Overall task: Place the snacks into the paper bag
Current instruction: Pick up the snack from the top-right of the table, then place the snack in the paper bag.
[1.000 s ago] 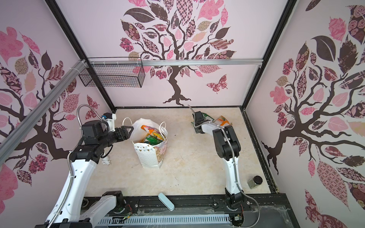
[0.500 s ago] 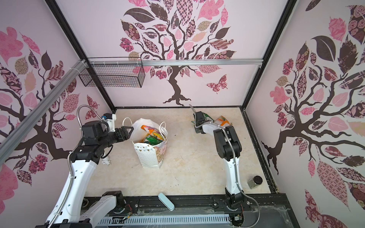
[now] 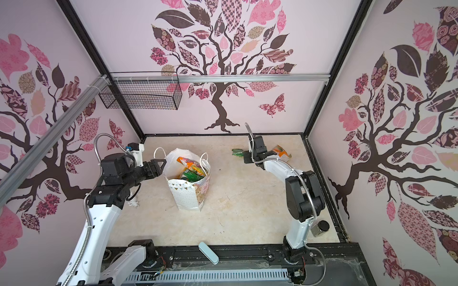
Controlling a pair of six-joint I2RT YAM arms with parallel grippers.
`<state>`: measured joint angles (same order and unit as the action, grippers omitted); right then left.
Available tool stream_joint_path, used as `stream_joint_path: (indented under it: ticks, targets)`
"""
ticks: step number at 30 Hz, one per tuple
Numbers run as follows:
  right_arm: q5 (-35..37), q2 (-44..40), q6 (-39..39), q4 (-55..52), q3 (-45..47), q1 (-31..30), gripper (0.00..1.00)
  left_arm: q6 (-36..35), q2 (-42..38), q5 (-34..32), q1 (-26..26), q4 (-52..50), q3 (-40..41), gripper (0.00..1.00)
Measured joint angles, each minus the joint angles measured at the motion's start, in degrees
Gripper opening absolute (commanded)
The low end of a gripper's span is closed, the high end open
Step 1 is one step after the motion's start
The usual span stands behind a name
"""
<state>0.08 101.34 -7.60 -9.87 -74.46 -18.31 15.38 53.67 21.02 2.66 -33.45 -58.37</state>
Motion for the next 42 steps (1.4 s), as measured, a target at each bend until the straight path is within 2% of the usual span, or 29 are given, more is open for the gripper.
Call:
stream_joint_path:
  ticks: [29, 42]
  targets:
    - [-12.4, -19.8, -4.7, -0.3, 1.3, 0.0, 0.00, 0.0, -0.5, -0.4, 0.0, 0.4, 0.1, 0.68]
    - [-22.1, -24.1, -6.1, -2.3, -7.1, -1.4, 0.00, 0.1, -0.5, -0.3, 0.0, 0.4, 0.3, 0.68]
